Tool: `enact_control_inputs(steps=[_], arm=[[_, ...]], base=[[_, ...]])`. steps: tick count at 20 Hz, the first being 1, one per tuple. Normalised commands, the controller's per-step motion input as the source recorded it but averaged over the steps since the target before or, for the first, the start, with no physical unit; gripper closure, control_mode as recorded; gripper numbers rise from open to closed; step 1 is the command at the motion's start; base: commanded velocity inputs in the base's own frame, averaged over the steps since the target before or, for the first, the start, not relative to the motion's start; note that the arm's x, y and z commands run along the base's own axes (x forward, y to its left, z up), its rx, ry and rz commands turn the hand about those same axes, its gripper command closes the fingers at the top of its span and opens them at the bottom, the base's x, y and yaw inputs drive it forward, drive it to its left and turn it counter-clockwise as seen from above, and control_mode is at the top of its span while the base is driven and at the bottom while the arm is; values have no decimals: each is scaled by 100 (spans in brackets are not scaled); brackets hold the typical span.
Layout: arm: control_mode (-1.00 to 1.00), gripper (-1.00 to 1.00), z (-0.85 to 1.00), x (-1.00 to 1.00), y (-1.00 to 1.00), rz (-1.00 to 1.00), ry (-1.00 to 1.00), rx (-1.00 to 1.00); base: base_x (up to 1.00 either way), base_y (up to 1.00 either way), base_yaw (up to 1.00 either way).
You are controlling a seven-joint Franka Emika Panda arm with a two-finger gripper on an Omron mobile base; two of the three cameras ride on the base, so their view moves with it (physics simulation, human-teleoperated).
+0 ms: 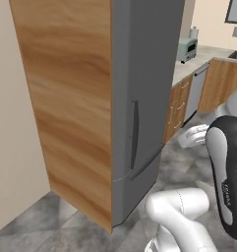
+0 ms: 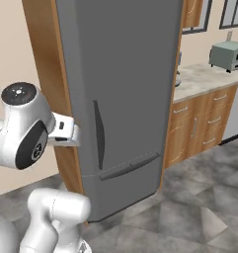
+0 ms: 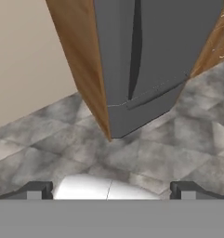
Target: Move the hot dog bun to the plate on the dining table and place the condiment next to that plate. Then navigate to the fridge and take the sausage and place it on the plate as well.
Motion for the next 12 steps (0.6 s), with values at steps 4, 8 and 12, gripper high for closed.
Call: enact_control_inputs(steps=[4,8,12], arm=[[-100,-100,-2,100,-10,22,0,1],[-100,-100,-18,100,0,20,-1,6],[-100,-100,-32,100,5,7,0,4]], base=[[0,0,0],[0,0,0],[0,0,0]])
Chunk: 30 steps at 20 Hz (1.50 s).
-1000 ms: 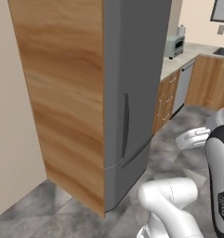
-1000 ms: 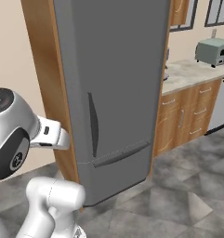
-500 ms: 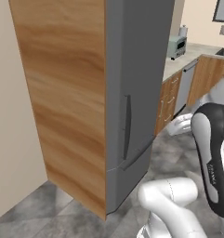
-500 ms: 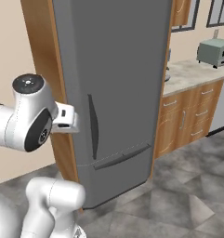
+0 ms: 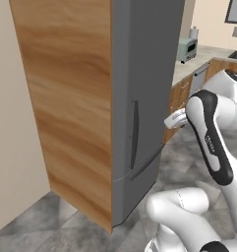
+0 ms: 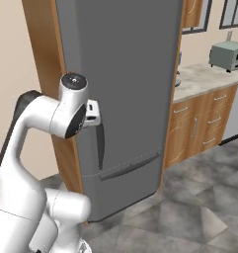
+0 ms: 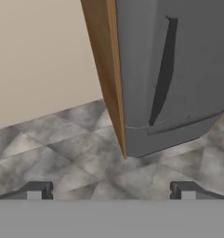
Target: Move the hot dog bun to the plate on the dining table and place the condiment next to that plate. Then navigate to the fridge and take the sausage and place it on the plate as well.
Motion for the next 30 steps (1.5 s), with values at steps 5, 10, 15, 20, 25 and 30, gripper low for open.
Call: enact_control_inputs(steps=[5,10,15,20,25,30], arm=[[-100,-100,-38,66,4,0,-3,4],[-100,-100,-28,18,5,0,-14,14],[-100,-100,-10,82,1,0,-5,13],[-100,-100,0,94,0,0,0,8],[-100,-100,-10,74,0,0,0,5],[-100,-100,-29,51,1,0,0,3]], base=[[0,0,0],[0,0,0],[0,0,0],[0,0,0],[0,0,0],[0,0,0]])
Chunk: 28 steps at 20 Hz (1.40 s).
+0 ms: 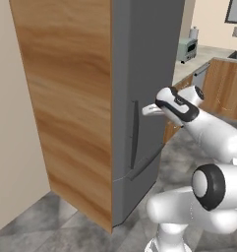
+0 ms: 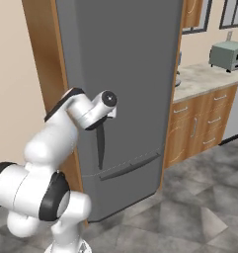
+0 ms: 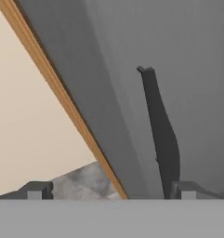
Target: Move the hot dog bun to the plate on the dining table and place the condiment next to that plate. Then navigate to the fridge and take the sausage and place it on the plate as well.
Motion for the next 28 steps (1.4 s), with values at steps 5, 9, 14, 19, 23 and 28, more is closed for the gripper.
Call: enact_control_inputs(steps=[5,9,14,19,23,28], arm=[[-100,-100,-19,69,2,0,0,3],[-100,-100,-23,57,2,0,0,2],[-100,-100,-24,34,6,0,0,1],[-100,-100,-27,35,21,0,0,1],[-100,-100,-23,49,11,0,0,1],[-100,-100,-20,50,1,0,0,2]], base=[[0,0,0],[0,0,0],[0,0,0],[0,0,0],[0,0,0],[0,0,0]])
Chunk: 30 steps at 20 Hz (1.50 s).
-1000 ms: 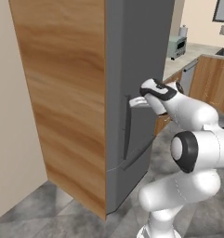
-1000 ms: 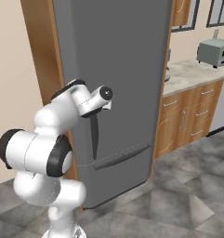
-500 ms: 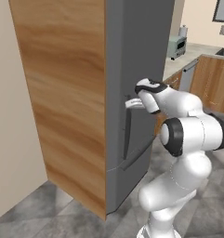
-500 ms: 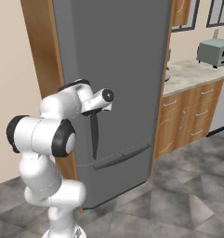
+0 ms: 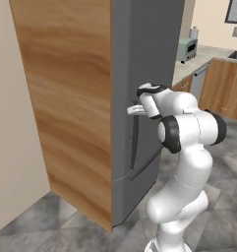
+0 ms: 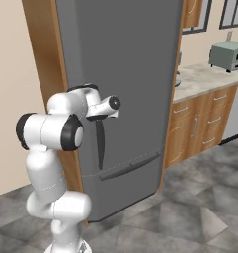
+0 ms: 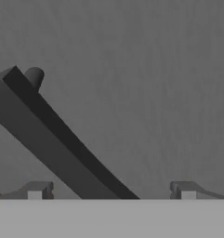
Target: Move the hot dog bun to the plate on the dining table and place the condiment next to that plate. Then navigate to the fridge and take the sausage and place it on the plate as well.
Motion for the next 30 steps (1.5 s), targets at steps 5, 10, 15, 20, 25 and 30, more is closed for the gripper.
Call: enact_control_inputs(steps=[5,10,15,20,25,30], arm=[[-100,-100,-14,47,-5,0,0,0],[-100,-100,-6,45,-22,0,0,0],[-100,-100,-9,43,-11,-1,0,1],[-100,-100,-19,75,35,0,0,2],[-100,100,-24,43,37,1,3,0],[-100,100,-8,-39,2,16,3,4]], base=[[0,0,0],[0,0,0],[0,0,0],[0,0,0],[0,0,0],[0,0,0]])
